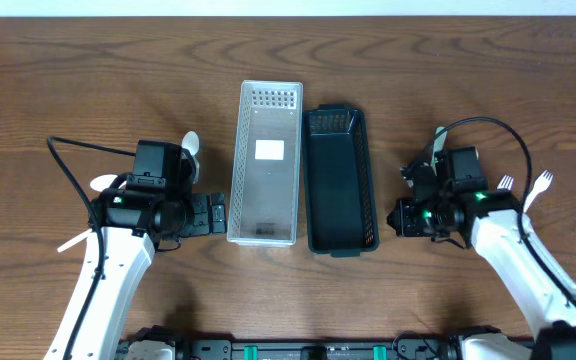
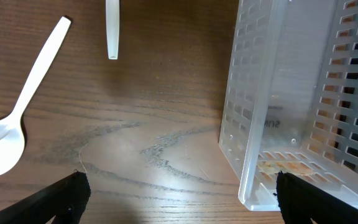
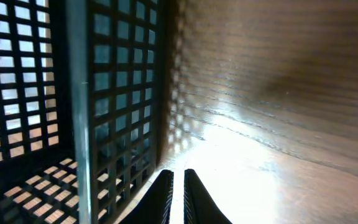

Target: Pack container

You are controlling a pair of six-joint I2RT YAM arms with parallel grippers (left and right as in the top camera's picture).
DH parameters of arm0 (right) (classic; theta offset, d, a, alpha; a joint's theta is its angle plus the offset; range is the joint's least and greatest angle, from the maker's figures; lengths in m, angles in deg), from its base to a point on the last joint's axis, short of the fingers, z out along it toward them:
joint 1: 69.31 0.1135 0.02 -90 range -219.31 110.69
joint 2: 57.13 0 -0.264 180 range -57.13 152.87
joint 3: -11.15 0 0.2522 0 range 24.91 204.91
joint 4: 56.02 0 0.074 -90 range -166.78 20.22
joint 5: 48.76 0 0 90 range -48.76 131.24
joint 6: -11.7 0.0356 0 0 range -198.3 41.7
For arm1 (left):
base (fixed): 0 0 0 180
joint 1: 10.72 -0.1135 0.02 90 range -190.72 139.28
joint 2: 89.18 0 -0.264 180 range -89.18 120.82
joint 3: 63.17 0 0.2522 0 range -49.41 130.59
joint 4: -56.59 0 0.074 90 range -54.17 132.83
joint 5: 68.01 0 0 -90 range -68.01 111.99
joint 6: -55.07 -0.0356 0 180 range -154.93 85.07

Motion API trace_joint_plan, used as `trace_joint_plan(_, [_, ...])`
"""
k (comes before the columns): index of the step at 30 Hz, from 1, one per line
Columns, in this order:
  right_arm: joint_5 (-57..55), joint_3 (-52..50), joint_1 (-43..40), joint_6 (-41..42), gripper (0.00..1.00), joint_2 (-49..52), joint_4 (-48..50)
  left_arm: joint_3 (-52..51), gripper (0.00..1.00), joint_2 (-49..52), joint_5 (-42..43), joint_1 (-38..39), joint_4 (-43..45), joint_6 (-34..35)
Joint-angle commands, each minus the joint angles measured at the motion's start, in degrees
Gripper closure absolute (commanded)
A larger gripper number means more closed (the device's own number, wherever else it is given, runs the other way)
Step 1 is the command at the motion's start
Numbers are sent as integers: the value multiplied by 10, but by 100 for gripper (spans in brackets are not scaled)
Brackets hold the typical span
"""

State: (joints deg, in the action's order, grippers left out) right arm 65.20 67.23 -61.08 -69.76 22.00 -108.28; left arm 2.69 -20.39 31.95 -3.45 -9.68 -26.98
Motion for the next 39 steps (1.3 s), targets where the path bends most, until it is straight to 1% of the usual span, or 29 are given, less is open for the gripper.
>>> trace_joint_plan(1, [44,6,17,-5,91,24,13,7,2,0,1,-2,-2,7])
trace_joint_plan(7, [81,6,31,-4,92,40,46,7,2,0,1,-2,-2,7])
trace_joint_plan(10, [109,6,31,-4,91,40,66,7,2,0,1,-2,-2,7])
trace_joint_plan(17, [115,6,31,9,91,40,113,7,2,0,1,-2,-2,7])
trace_joint_plan(22, [114,6,30,11,91,40,126,7,2,0,1,-2,-2,7])
trace_joint_plan(23, [109,6,30,11,91,40,126,7,2,0,1,-2,-2,7])
trace_joint_plan(25, [80,6,29,11,85,40,124,7,2,0,1,-2,-2,7])
trace_joint_plan(29, [14,7,14,30,84,40,123,7,2,0,1,-2,-2,7])
trace_joint_plan(33, [-65,30,-25,37,76,35,102,7,2,0,-1,-2,-2,7])
trace_joint_plan(35, [-138,72,-46,37,65,30,52,7,2,0,-1,-2,-2,7])
trace_joint_plan(36, [-172,98,-54,36,62,29,25,7,1,0,-1,-2,-2,7])
trace_joint_plan(37, [-210,128,-60,35,57,29,-3,7,2,0,-1,-2,-2,7])
trace_joint_plan(38, [-256,170,-66,31,39,29,-39,7,2,0,-1,-2,-2,7])
trace_joint_plan(39, [-279,197,-68,25,21,29,-60,7,2,0,-1,-2,-2,7])
